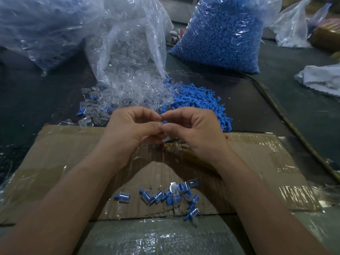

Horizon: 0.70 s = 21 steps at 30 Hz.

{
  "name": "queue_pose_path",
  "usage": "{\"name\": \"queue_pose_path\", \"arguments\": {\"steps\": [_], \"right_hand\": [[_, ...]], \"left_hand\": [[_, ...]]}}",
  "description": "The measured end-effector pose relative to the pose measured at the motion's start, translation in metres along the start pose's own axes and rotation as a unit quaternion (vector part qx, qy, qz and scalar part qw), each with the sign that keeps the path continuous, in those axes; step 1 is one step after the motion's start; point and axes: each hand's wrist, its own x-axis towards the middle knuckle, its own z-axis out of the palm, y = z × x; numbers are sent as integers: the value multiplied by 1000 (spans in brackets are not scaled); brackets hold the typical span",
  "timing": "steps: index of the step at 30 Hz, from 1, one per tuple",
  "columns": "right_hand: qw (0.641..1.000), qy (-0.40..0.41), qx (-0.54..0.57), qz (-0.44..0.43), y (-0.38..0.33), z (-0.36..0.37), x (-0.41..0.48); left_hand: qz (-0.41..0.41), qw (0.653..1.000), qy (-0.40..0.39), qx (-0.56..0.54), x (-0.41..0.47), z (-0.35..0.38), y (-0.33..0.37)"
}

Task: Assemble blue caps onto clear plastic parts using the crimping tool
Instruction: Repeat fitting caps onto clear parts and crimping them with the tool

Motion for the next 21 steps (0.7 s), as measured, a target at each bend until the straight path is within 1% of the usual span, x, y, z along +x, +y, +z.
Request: {"name": "queue_pose_path", "arguments": {"steps": [4,7,12,15,21], "right_hand": [[1000,-11,13,-21,1,-1,-1],[998,1,-23,-56,3,0,-1],[994,23,-58,-90,5,0,-2],[993,40,-62,-97,7,-2,-2],[990,34,-90,-106,8,-4,-2]], "left_hand": [[-26,999,-6,-30,0,-2,3],[-36,999,-8,-26,0,-2,3],[-54,998,-13,-38,0,-1,5],[-67,996,-27,-57,1,-3,4],[-85,994,-33,-54,0,-3,5]]}}
